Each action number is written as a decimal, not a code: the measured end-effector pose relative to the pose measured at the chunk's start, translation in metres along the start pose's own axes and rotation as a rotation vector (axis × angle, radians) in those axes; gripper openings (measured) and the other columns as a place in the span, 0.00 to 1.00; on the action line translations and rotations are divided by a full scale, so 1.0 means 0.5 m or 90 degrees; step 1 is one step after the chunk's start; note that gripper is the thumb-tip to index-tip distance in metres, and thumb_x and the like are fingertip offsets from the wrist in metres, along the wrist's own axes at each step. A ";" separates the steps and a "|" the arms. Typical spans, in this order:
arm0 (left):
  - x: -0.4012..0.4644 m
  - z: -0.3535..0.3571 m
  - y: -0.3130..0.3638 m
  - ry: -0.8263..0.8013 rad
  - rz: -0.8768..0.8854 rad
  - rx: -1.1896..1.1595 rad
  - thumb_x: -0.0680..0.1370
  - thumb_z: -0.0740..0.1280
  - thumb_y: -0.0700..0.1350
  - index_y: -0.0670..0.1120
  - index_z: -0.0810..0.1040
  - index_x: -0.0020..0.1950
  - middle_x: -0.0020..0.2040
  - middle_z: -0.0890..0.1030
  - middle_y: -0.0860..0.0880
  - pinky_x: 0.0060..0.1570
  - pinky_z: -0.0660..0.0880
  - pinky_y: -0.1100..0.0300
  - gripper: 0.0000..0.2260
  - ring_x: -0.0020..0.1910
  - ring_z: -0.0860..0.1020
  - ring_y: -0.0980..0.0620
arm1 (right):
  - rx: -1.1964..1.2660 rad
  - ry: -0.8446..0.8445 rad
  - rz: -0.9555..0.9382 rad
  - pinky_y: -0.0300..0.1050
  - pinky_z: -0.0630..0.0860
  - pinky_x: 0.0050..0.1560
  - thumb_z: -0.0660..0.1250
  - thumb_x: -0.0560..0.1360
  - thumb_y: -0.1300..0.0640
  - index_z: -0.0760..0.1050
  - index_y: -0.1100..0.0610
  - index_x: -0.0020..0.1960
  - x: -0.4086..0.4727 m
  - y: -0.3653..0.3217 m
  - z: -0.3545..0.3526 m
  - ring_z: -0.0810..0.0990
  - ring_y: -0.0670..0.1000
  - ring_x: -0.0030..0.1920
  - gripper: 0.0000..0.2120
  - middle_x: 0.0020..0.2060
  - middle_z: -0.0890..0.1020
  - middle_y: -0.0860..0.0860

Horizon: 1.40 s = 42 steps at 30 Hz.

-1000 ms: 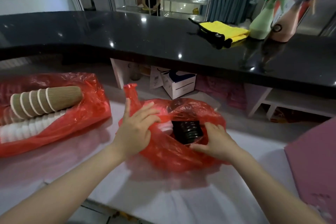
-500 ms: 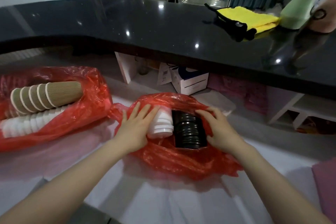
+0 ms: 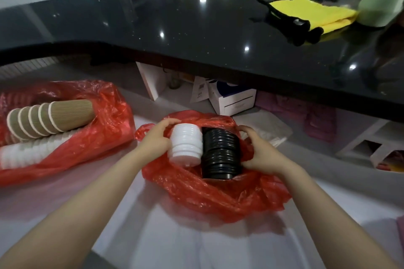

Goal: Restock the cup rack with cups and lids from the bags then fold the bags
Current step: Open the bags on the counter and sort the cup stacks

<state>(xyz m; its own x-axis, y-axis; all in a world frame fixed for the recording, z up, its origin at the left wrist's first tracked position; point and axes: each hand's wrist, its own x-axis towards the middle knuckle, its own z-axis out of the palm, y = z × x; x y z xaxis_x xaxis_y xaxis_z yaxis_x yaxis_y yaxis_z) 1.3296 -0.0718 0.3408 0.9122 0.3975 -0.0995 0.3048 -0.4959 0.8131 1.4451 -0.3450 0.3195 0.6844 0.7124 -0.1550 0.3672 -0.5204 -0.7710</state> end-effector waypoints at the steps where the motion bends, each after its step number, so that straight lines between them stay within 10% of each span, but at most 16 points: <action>1: -0.001 0.001 -0.002 0.056 -0.006 -0.042 0.64 0.58 0.22 0.45 0.75 0.61 0.59 0.76 0.48 0.60 0.68 0.63 0.30 0.62 0.74 0.49 | 0.018 0.003 0.001 0.34 0.76 0.45 0.74 0.64 0.58 0.59 0.34 0.66 -0.002 0.000 0.003 0.78 0.41 0.47 0.39 0.49 0.76 0.45; 5: -0.034 0.001 0.006 0.258 0.069 0.040 0.65 0.59 0.26 0.45 0.77 0.59 0.59 0.78 0.47 0.65 0.67 0.60 0.27 0.61 0.74 0.50 | 0.009 0.030 -0.008 0.44 0.75 0.48 0.72 0.71 0.49 0.69 0.39 0.60 -0.011 -0.008 0.018 0.76 0.43 0.46 0.21 0.46 0.76 0.44; 8: -0.083 0.017 0.036 0.189 0.180 0.087 0.67 0.62 0.35 0.49 0.76 0.61 0.63 0.75 0.53 0.66 0.59 0.68 0.24 0.67 0.68 0.57 | -0.066 0.150 -0.057 0.44 0.70 0.51 0.71 0.72 0.48 0.75 0.43 0.46 -0.007 -0.020 0.032 0.74 0.45 0.48 0.05 0.45 0.75 0.42; 12: -0.138 0.052 0.063 -0.054 0.245 0.150 0.71 0.70 0.56 0.54 0.66 0.72 0.72 0.64 0.57 0.72 0.51 0.63 0.31 0.73 0.56 0.62 | 0.025 0.171 -0.069 0.50 0.71 0.61 0.71 0.73 0.55 0.69 0.44 0.41 0.006 -0.030 0.048 0.73 0.48 0.59 0.12 0.52 0.75 0.44; 17: -0.163 0.075 0.053 -0.178 0.233 0.377 0.63 0.71 0.69 0.55 0.47 0.78 0.76 0.43 0.58 0.71 0.30 0.53 0.52 0.76 0.37 0.57 | 0.127 0.190 -0.075 0.42 0.73 0.45 0.70 0.73 0.61 0.67 0.47 0.40 0.023 -0.040 0.060 0.77 0.43 0.42 0.14 0.42 0.78 0.44; 22: -0.180 0.064 0.048 -0.227 0.219 0.429 0.65 0.71 0.66 0.58 0.42 0.77 0.77 0.40 0.60 0.67 0.27 0.49 0.51 0.76 0.41 0.57 | 0.179 0.248 0.024 0.42 0.71 0.35 0.64 0.77 0.59 0.70 0.48 0.46 0.035 -0.033 0.067 0.74 0.43 0.32 0.06 0.35 0.77 0.46; 28: -0.187 0.059 0.054 -0.188 0.272 0.507 0.68 0.63 0.70 0.56 0.43 0.78 0.78 0.43 0.54 0.65 0.23 0.57 0.46 0.77 0.44 0.55 | -0.213 0.185 0.124 0.52 0.75 0.47 0.65 0.73 0.60 0.73 0.58 0.53 0.022 -0.034 0.076 0.77 0.61 0.50 0.09 0.47 0.78 0.57; 36: -0.247 0.058 0.043 0.014 0.364 0.442 0.69 0.68 0.62 0.44 0.73 0.69 0.69 0.73 0.41 0.68 0.61 0.43 0.34 0.68 0.71 0.40 | -0.232 0.318 -0.164 0.51 0.70 0.54 0.66 0.72 0.63 0.79 0.58 0.53 -0.005 -0.074 0.062 0.74 0.58 0.51 0.10 0.48 0.79 0.55; 42: -0.271 0.043 0.020 -0.007 0.208 0.235 0.73 0.72 0.52 0.51 0.74 0.68 0.63 0.72 0.58 0.61 0.64 0.68 0.24 0.63 0.72 0.56 | -0.003 0.189 0.004 0.42 0.70 0.50 0.64 0.78 0.52 0.77 0.55 0.57 0.028 -0.083 0.074 0.77 0.47 0.47 0.11 0.45 0.80 0.47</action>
<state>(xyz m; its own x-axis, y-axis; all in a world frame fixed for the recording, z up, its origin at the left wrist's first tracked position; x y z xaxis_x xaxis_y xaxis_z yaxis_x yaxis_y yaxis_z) 1.2148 -0.1475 0.3502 0.9784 0.1689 0.1192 0.0777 -0.8348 0.5450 1.4162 -0.2957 0.3266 0.8407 0.5407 0.0278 0.3642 -0.5268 -0.7680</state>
